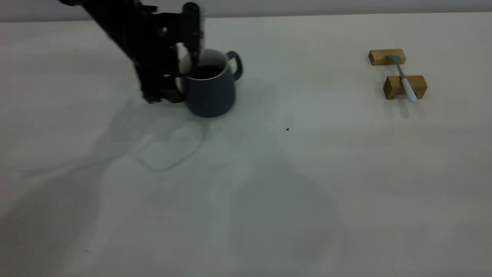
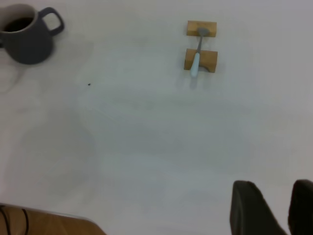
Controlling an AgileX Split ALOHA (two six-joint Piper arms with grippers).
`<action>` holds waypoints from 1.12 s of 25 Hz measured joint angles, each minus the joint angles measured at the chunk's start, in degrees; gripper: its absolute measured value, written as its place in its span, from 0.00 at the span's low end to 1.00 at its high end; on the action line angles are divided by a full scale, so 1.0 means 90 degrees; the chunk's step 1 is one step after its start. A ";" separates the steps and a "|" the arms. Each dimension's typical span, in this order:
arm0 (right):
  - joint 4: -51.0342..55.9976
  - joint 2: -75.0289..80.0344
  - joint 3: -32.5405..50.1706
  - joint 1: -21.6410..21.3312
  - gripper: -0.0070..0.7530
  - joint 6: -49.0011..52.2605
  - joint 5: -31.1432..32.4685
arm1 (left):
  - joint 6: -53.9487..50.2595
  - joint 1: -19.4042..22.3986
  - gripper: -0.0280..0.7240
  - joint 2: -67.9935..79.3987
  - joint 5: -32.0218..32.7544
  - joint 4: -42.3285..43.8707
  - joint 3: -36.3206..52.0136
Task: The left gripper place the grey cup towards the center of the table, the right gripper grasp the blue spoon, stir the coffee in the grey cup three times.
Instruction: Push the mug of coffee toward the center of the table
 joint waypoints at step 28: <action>0.0000 0.0000 0.0000 0.0000 0.32 0.0000 0.0000 | -0.0598 -0.0667 0.82 0.0133 0.1362 -0.0744 -0.1053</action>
